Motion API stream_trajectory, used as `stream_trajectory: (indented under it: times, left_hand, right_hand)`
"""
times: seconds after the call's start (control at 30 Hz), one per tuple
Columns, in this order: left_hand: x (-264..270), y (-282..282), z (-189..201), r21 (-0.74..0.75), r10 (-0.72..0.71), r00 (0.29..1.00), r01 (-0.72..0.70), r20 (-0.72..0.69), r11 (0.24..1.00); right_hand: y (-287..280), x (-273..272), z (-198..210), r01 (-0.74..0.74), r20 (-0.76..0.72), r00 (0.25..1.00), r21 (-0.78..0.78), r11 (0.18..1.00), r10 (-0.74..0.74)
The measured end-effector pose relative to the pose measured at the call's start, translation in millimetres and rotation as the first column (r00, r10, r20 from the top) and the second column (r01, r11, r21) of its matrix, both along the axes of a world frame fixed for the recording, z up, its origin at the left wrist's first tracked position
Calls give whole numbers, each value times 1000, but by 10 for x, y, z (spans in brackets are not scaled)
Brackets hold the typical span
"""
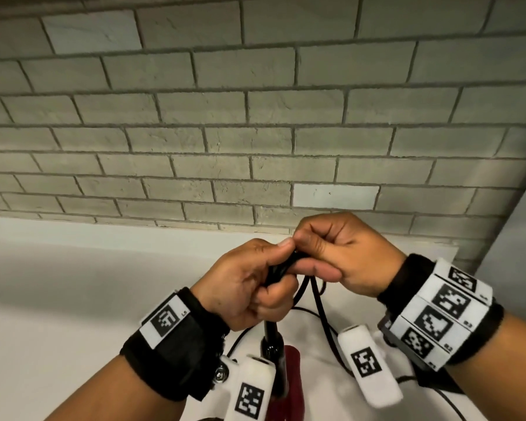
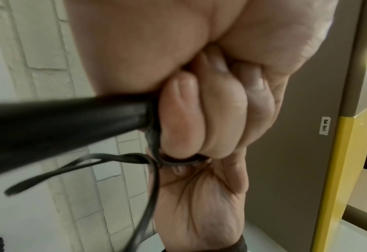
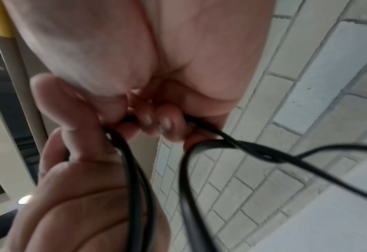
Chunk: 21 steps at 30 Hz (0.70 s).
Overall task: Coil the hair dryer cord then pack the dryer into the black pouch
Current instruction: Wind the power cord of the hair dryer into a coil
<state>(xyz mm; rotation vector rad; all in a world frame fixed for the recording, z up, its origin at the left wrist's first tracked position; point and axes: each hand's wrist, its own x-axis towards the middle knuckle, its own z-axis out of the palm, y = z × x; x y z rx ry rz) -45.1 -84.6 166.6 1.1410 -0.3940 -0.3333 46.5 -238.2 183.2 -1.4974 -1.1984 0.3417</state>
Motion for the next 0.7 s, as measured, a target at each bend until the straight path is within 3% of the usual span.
stream_trajectory:
  times: [0.13, 0.27, 0.43, 0.53, 0.6, 0.7]
  left_hand:
    - [-9, -25, 10, 20, 35, 999, -35, 2, 999]
    - [-21, 74, 152, -229, -31, 999, 38, 35, 973]
    - [-28, 322, 347, -325, 126, 988, -91, 88, 941]
    - [-28, 377, 387, -319, 280, 957, -244, 72, 916]
    - [-23, 411, 412, -304, 349, 934, -313, 70, 900]
    - [-63, 610, 513, -372, 327, 936, -260, 128, 891]
  right_hand:
    - [-27, 22, 65, 149, 123, 981, 41, 988, -153]
    - [-71, 151, -98, 230, 225, 950, -25, 973, -218]
    - [-147, 205, -634, 422, 331, 881, -234, 876, -337]
    - [-147, 191, -858, 496, 504, 794, -215, 841, -340]
    - [-179, 209, -935, 507, 527, 779, -209, 836, -340]
    - [-342, 358, -1010, 572, 498, 768, -254, 780, -401]
